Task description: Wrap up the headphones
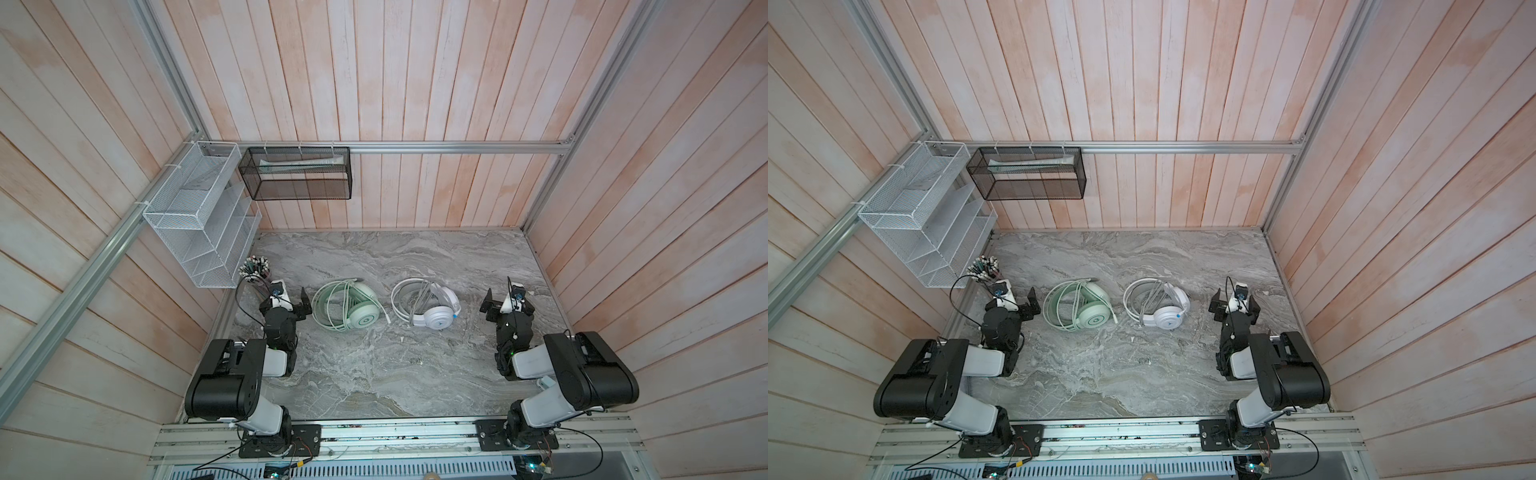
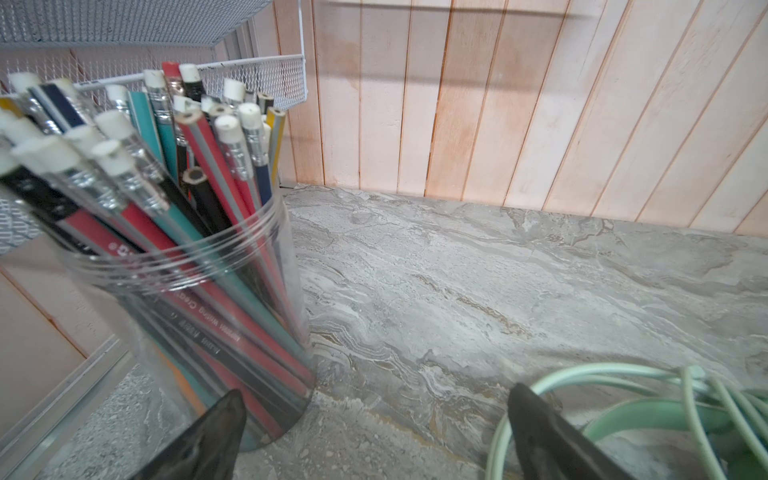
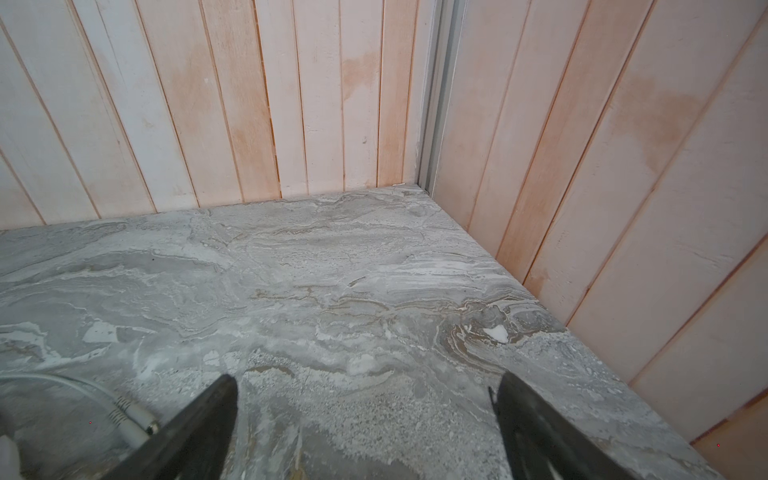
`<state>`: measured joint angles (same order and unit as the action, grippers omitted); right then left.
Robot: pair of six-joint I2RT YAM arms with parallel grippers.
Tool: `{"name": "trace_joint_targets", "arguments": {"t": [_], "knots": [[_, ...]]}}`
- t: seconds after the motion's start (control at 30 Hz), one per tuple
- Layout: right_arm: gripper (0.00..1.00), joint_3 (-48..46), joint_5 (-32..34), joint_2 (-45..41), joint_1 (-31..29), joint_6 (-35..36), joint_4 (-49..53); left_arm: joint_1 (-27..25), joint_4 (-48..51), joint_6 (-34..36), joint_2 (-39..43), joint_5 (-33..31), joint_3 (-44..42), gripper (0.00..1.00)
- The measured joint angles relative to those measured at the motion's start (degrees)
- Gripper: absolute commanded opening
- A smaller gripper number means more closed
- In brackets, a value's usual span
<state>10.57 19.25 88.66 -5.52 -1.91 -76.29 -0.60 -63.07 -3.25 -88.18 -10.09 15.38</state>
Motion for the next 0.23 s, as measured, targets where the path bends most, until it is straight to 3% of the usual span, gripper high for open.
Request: {"name": "trace_joint_targets", "arguments": {"t": [0.23], "knots": [[0.98,0.1,-0.9,0.0,0.3,0.0,0.1,0.0,0.0,0.0,0.0,0.0,0.0,0.99]]}}
